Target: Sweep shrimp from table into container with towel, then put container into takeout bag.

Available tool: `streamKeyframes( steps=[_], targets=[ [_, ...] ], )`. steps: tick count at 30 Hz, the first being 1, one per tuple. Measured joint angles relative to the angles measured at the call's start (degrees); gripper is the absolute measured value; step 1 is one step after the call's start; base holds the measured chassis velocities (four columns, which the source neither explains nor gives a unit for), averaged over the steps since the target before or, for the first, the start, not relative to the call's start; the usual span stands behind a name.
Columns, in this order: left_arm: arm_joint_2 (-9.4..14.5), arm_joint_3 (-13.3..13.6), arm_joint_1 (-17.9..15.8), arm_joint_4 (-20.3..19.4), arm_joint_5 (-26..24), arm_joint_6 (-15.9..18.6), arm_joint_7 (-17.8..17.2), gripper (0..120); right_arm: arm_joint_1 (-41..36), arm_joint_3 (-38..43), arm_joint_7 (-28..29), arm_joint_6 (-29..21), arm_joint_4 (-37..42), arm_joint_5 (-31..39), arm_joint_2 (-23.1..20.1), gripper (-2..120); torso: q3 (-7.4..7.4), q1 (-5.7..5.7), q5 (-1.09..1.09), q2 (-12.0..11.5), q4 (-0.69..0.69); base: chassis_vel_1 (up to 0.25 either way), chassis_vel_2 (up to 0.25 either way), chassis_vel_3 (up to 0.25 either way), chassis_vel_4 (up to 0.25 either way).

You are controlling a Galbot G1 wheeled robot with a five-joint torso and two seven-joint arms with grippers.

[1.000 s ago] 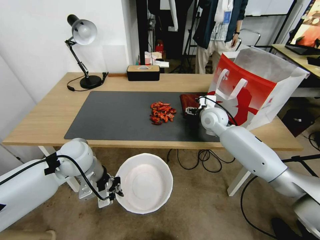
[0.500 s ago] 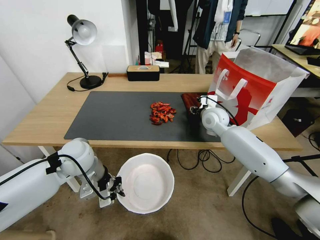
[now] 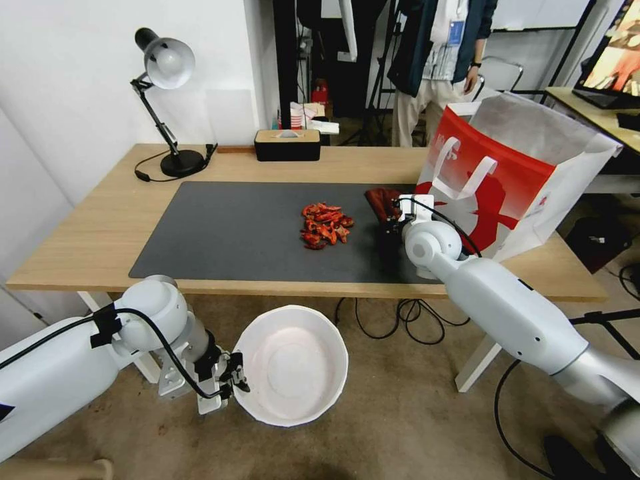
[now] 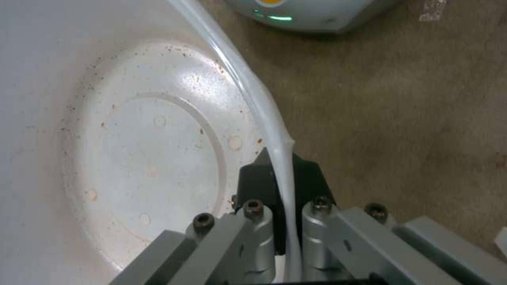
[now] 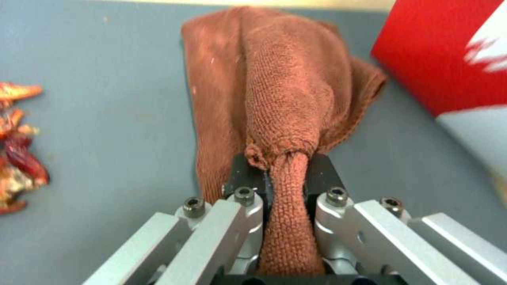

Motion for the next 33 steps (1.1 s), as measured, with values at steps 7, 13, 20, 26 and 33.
streamKeyframes(
  steps=[7, 13, 20, 26, 33],
  targets=[
    [0.47, -0.2, -0.21, -0.12, -0.48, 0.0, -0.34, 0, -0.45, 1.35, -2.76, 2.93, 3.09, -2.76, -1.6, 5, -0.01, 0.0, -0.02, 0.01, 0.0, 0.0, 0.0, 0.0, 0.0],
    [1.12, -0.53, 0.57, -0.25, -0.58, -0.01, -0.61, 0, -0.47, 2.2, -4.65, 4.25, 5.44, -2.97, -2.27, 5, -0.02, -0.02, -0.02, 0.02, 0.0, 0.0, 0.0, 0.0, 0.0],
    [1.0, -1.57, 2.25, -0.24, -0.39, -0.05, -0.69, 0, 0.19, 2.77, -8.77, 6.65, 6.64, -4.84, -3.11, 5, -0.02, -0.02, -0.02, 0.03, 0.01, 0.0, 0.0, 0.0, 0.0],
    [0.06, -1.73, 2.29, 0.49, -0.17, -0.08, -1.12, 0, 2.14, 2.37, -12.21, 7.19, 4.89, -5.7, -3.88, 5, -0.02, -0.02, -0.02, 0.03, 0.0, 0.0, 0.0, 0.0, 0.0],
    [-2.5, -1.29, 3.25, 2.35, 1.17, -0.6, -1.78, 0, 5.3, -1.29, -25.7, 7.3, -1.78, -7.08, -5.27, 5, -0.03, -0.02, -0.01, 0.02, 0.01, 0.0, 0.0, 0.0, 0.0]
  ],
)
